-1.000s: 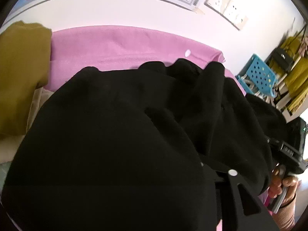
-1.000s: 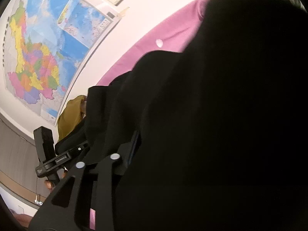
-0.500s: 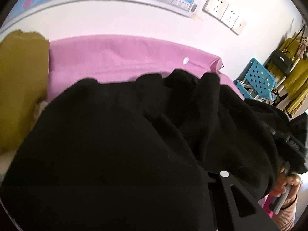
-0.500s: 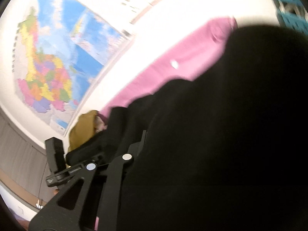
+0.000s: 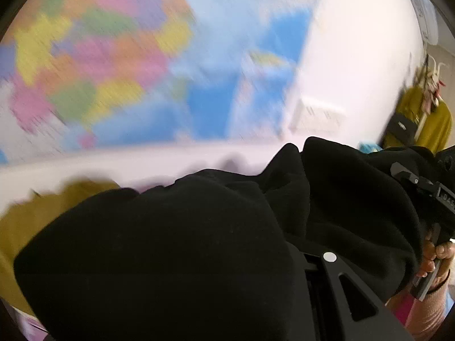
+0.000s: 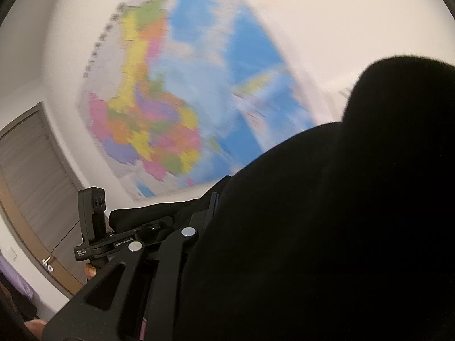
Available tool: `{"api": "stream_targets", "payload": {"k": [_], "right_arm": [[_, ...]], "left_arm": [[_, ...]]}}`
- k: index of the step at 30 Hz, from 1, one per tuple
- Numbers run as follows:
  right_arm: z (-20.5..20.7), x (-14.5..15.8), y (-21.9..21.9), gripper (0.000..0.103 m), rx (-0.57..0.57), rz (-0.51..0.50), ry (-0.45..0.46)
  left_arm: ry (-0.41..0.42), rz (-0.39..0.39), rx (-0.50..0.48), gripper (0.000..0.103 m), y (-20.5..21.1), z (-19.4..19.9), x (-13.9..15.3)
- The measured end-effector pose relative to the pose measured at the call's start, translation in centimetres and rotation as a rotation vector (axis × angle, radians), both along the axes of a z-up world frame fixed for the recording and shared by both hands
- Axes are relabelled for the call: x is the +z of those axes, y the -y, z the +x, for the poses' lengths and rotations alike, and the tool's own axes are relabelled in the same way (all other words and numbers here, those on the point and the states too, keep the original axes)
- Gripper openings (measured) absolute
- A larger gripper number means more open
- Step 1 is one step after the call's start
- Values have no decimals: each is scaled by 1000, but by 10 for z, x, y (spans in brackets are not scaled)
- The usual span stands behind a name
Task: Fold large clothes
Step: 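Carry the jacket with both grippers toward the stack of folded clothes, then lower the jacket onto the mustard and cream clothes stack with both grippers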
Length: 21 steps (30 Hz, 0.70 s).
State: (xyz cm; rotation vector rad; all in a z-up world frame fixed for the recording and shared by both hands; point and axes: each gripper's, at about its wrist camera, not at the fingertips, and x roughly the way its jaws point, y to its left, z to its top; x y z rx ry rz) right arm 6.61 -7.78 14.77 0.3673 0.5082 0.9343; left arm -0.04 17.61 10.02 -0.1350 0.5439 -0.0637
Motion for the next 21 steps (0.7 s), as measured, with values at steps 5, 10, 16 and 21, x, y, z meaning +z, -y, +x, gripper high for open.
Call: {"api": "stream_targets", "payload": {"k": [5,10,16,21], "right_arm": [[15,41,-95,16,133,96,94],[27,38,-212,16,268,149,139],[31,-96,-376,17,447,-28,-124],[19,-180,-401,28,499,-117,-279]], "left_arm": [[119,47,184,19,-78,-22,60],[212,107,431,19,-177,-45,90],[72,111,752,19,-318,-55,-6],[-125,-111,831,21,-392,-77,-126]]}}
